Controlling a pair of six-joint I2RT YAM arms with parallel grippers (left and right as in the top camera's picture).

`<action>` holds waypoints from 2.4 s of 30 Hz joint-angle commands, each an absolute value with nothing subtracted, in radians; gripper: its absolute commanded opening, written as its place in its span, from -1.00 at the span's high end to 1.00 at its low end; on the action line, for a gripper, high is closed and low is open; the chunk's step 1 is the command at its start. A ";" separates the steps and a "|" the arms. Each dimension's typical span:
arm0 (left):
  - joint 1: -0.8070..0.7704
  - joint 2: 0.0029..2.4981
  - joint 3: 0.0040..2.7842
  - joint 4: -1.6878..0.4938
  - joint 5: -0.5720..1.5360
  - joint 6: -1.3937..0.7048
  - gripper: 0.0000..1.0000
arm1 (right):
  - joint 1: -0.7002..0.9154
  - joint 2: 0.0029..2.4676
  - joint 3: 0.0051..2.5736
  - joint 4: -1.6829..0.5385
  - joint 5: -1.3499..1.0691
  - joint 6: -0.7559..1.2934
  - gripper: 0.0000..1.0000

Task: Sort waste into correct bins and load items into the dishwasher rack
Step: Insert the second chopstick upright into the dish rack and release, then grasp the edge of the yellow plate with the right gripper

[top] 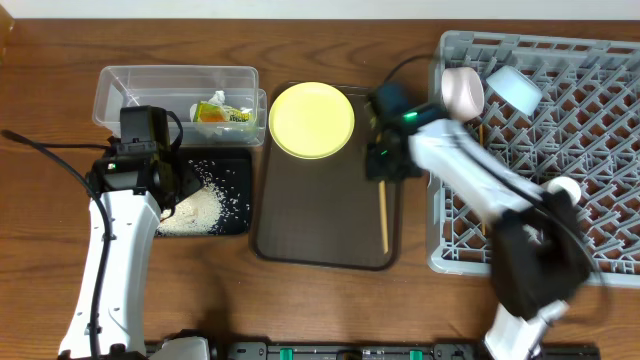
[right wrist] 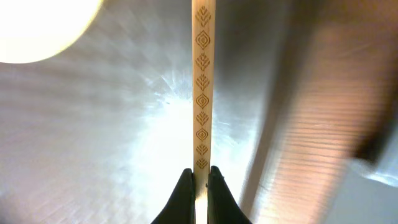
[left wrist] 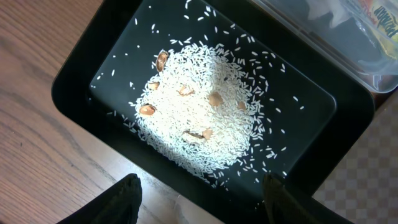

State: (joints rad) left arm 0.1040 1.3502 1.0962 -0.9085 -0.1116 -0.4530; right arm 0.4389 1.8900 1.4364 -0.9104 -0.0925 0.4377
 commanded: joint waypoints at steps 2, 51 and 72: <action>0.108 1.346 1.103 -0.908 -0.124 -0.469 -0.30 | 0.336 1.672 1.446 -0.950 -0.113 0.250 0.98; 0.108 1.346 1.103 -0.908 -0.123 -0.469 -0.31 | 0.250 1.668 1.425 -0.509 -0.305 0.111 -0.15; 0.108 1.346 1.103 -0.908 -0.123 -0.469 -0.31 | 0.467 2.144 1.425 -0.299 -0.046 0.498 -0.10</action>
